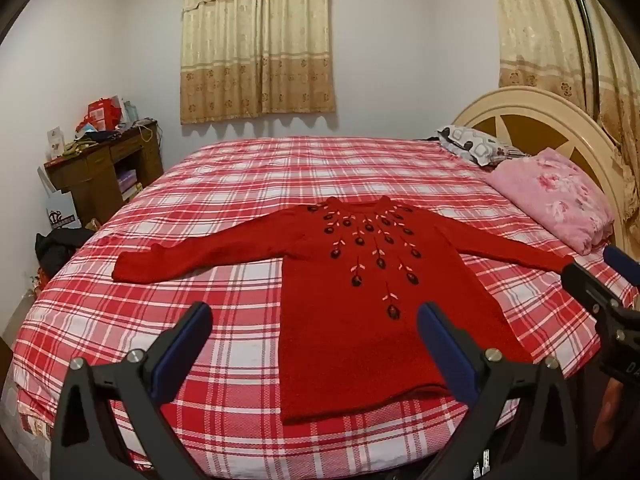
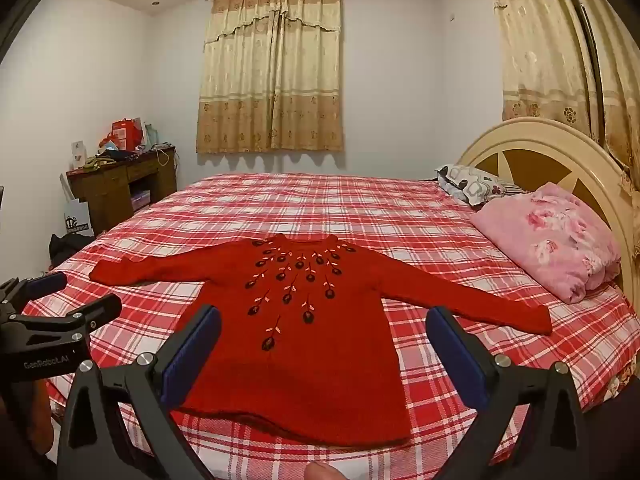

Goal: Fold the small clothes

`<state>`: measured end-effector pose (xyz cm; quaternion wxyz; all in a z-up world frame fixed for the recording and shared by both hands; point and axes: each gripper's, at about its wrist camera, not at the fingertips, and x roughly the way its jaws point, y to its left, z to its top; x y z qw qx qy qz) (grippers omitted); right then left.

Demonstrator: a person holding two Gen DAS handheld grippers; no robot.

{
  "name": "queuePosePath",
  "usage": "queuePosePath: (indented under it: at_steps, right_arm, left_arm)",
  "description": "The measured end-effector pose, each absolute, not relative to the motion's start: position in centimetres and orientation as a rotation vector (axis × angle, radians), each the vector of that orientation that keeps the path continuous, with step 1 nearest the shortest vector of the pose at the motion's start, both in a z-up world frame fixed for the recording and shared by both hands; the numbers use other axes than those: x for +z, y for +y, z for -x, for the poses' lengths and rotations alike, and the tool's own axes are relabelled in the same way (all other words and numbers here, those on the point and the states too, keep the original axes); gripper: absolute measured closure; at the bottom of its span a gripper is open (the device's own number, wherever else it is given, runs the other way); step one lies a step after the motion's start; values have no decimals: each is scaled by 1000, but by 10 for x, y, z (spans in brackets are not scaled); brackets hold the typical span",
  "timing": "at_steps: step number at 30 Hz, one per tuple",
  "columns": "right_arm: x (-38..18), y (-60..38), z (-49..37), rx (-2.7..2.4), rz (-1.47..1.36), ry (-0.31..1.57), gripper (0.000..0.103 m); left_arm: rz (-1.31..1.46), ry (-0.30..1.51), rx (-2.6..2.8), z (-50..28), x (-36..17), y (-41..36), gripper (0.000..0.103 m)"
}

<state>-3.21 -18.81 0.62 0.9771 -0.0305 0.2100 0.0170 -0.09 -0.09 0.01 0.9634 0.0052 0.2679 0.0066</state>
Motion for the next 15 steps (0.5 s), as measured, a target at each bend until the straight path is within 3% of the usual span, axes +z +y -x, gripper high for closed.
queuePosePath:
  at_steps: [15]
  right_arm:
    - [3, -186, 31, 31, 57, 434, 1]
  left_arm:
    - [12, 564, 10, -1, -1, 2, 0]
